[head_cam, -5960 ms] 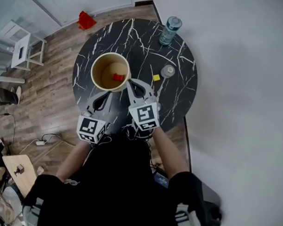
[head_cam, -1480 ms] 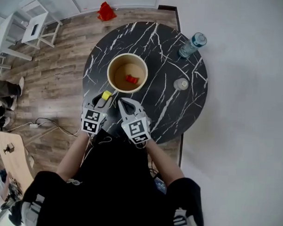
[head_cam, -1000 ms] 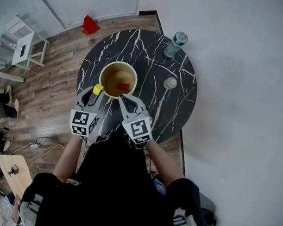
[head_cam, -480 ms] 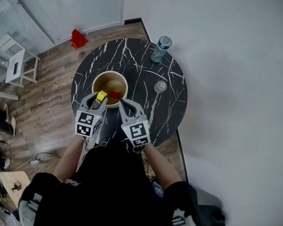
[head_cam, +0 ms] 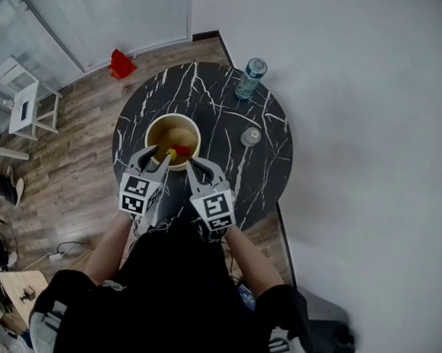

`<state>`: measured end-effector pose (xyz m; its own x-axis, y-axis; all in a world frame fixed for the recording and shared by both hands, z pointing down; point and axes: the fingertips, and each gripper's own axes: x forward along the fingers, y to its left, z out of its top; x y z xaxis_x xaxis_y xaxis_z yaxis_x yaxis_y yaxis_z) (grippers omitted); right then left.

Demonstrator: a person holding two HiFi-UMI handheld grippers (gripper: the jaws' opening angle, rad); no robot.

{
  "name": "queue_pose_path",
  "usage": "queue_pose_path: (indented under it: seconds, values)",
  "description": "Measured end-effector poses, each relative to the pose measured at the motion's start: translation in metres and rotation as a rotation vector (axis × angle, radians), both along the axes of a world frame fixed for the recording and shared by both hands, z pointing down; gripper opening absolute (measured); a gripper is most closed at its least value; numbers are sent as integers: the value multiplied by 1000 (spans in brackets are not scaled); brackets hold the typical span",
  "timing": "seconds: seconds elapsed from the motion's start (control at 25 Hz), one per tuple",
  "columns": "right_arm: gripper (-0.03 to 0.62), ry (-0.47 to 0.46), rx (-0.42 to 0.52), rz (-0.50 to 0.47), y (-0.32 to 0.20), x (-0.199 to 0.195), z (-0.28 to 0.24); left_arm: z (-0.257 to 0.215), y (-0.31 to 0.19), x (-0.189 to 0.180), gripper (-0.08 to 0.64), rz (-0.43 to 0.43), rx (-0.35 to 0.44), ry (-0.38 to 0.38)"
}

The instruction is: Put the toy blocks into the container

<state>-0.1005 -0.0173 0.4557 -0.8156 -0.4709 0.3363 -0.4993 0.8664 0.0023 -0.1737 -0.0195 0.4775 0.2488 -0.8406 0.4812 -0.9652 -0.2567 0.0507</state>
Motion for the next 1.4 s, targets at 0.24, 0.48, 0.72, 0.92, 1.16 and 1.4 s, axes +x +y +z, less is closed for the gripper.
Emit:
queue_pose_path:
  seconds: [0.24,0.48,0.72,0.92,1.16,1.4]
  values:
    - [-3,-7,10,-12,2,-9,-2,-3,10,-13,144,-36,15,4]
    - [-3,-31,36,-23,2,-18,-17,-17,22,-20,69,-83,68,17]
    - [-3,-68,66,60,-8,-17,-42,-41,33,-29,0,-123,133,17]
    - [-3,-116,134,89,-12,-19,-77,-85,36,-44,0,-180,236,48]
    - [-3,-166,207,139,-19,-9,-118,-123,36,-60,0,-234,317,38]
    - [-3,-178,264,153,-13,-5,-145,-146,42,-54,0,-229,370,104]
